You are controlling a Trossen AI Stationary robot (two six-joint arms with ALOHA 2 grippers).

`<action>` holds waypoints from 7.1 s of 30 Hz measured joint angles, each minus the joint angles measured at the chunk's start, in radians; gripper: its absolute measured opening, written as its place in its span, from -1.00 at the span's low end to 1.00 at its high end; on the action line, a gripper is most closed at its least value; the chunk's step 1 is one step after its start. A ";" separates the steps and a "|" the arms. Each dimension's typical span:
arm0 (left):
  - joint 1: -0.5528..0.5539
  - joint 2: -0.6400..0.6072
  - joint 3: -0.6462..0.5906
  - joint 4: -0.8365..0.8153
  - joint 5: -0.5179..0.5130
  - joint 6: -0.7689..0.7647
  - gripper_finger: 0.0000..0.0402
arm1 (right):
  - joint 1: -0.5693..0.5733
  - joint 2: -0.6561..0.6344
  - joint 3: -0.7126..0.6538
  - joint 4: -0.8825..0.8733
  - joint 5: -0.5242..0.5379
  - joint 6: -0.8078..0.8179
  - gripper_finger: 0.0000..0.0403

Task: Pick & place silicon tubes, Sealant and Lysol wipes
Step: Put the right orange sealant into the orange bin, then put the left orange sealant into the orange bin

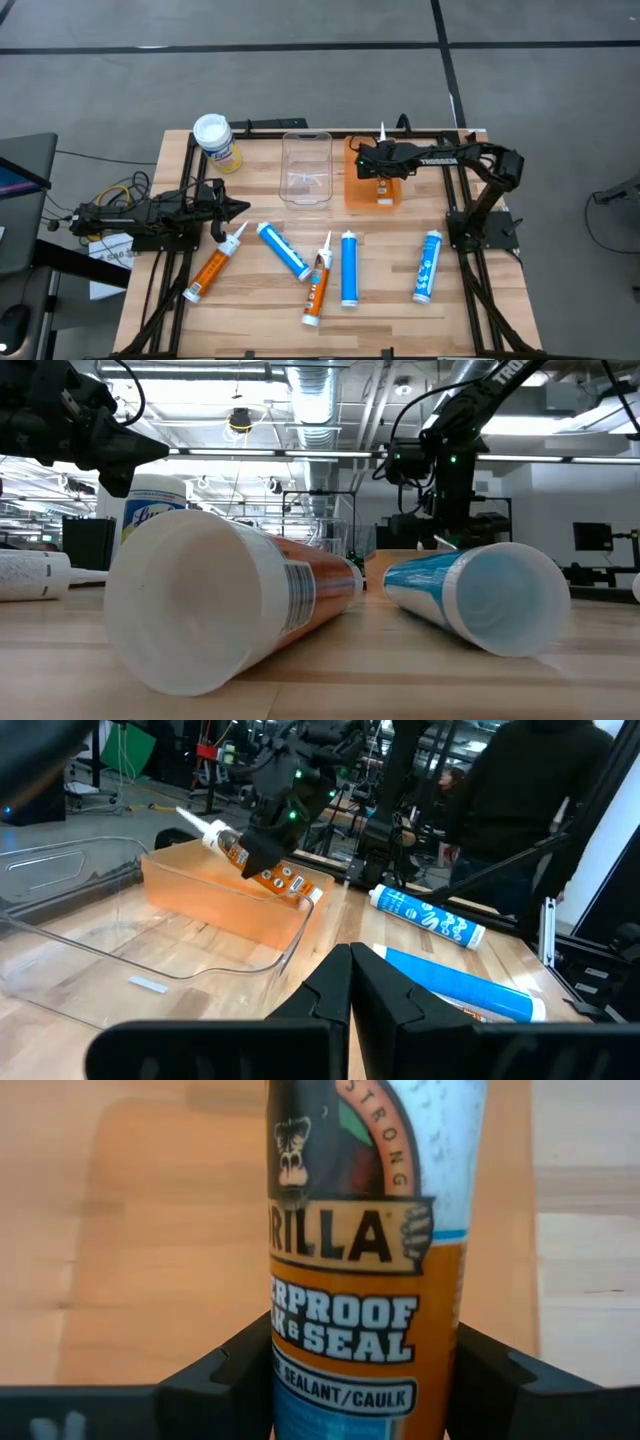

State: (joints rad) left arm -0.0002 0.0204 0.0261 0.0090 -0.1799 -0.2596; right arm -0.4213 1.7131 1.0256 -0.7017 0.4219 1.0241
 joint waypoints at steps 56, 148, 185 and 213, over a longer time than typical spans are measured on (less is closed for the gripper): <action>0.000 0.000 0.023 0.014 0.027 0.004 -1.00 | 0.220 -0.183 0.405 -0.481 0.030 -0.444 0.09; -0.126 0.799 0.813 -1.167 0.372 -0.828 -0.04 | 0.740 -1.662 -0.970 0.687 0.207 -0.597 -0.41; -0.328 1.144 0.652 -1.053 0.377 -0.964 0.01 | 0.740 -1.662 -0.970 0.681 0.207 -0.578 -0.41; -0.328 1.143 0.652 -1.045 0.412 -0.881 0.01 | 0.740 -1.662 -0.970 0.680 0.207 -0.560 -0.41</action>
State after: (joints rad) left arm -0.3279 1.1637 0.6777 -1.0363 0.2325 -1.1402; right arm 0.3187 0.0509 0.0559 -0.0216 0.6289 0.4637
